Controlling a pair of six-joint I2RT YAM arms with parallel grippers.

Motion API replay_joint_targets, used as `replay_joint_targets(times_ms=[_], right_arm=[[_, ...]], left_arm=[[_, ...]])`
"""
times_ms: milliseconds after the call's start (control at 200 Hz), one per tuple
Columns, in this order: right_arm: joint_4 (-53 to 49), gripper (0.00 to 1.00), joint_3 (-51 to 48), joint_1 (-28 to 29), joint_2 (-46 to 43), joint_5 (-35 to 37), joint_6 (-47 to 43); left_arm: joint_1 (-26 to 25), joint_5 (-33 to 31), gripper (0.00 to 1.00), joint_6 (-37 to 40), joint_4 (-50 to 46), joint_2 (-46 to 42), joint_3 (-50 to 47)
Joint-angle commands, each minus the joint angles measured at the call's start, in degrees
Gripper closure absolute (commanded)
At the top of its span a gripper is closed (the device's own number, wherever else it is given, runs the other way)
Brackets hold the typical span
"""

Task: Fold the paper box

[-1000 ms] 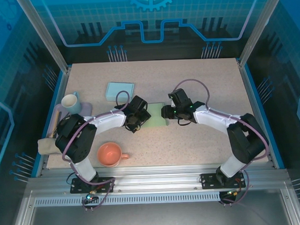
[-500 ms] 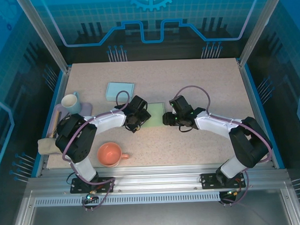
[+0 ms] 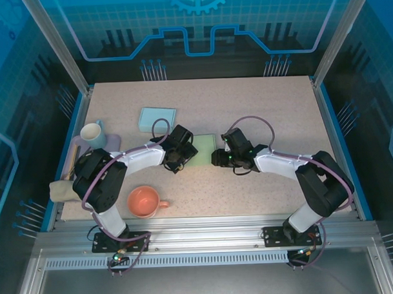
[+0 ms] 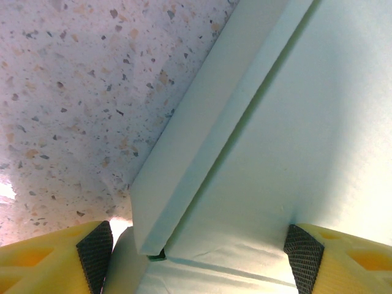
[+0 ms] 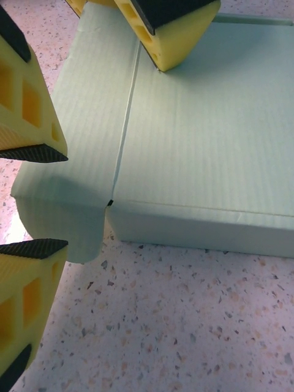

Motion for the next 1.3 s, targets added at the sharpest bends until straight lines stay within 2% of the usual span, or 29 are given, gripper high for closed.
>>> replay_joint_targets(times_ms=[0,475,815,1295], right_arm=[[1.6,0.60,-0.4,0.9,0.8,-1.8,1.2],[4.6,0.61,-1.9,1.0,1.5,-8.1,2.8],[3.5,0.62,-2.2,1.1,0.9,-2.8,-0.1],[6.6,0.65,-2.8,1.5,1.5,-4.7,-0.5]], left_arm=[[0.7,-1.1,0.23,1.4,-4.8,2.5,-1.3],[0.7,-1.3,0.22,1.4,-5.1,2.4,-1.3],[0.7,-1.7,0.22,1.8,-5.5,2.4,-1.2],[0.7,-1.9,0.22,2.1,-5.7,2.8,-1.0]])
